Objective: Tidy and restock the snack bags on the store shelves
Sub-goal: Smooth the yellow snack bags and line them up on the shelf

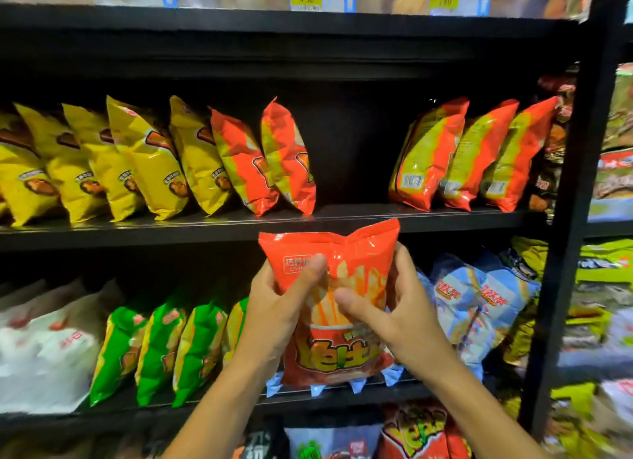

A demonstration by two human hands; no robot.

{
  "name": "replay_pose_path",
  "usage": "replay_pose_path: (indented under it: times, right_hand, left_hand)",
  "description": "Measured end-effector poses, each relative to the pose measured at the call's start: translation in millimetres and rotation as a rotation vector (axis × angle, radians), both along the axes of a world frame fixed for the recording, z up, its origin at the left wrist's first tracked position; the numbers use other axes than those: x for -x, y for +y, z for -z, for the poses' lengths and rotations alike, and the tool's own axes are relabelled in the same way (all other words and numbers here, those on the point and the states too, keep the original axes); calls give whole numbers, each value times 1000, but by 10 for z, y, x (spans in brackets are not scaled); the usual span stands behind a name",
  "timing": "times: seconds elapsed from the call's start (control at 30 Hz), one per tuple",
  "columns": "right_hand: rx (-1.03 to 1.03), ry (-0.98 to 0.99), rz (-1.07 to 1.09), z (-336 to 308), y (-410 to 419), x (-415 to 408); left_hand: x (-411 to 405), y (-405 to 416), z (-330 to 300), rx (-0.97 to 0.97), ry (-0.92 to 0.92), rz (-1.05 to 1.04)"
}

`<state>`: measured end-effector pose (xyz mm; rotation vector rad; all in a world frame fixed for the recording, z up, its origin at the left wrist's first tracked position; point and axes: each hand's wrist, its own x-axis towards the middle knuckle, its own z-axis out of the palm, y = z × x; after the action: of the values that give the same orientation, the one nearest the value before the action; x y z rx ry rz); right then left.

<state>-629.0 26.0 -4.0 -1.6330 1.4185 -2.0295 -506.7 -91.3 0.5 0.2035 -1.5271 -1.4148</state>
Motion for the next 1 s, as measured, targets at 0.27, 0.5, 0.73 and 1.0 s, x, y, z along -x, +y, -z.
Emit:
replay_pose_path:
  times: [0.27, 0.5, 0.73, 1.0]
  right_hand:
    - [55, -130, 41, 430, 286, 81]
    - [21, -108, 25, 797, 492, 222]
    - [66, -200, 18, 1030, 530, 213]
    - [75, -305, 122, 1224, 571, 3]
  left_hand:
    - [-69, 288, 575, 131, -84, -96]
    - [-152, 471, 783, 137, -243, -89]
    - [-141, 617, 971, 34, -327, -8]
    - [-161, 710, 1083, -119, -36, -65]
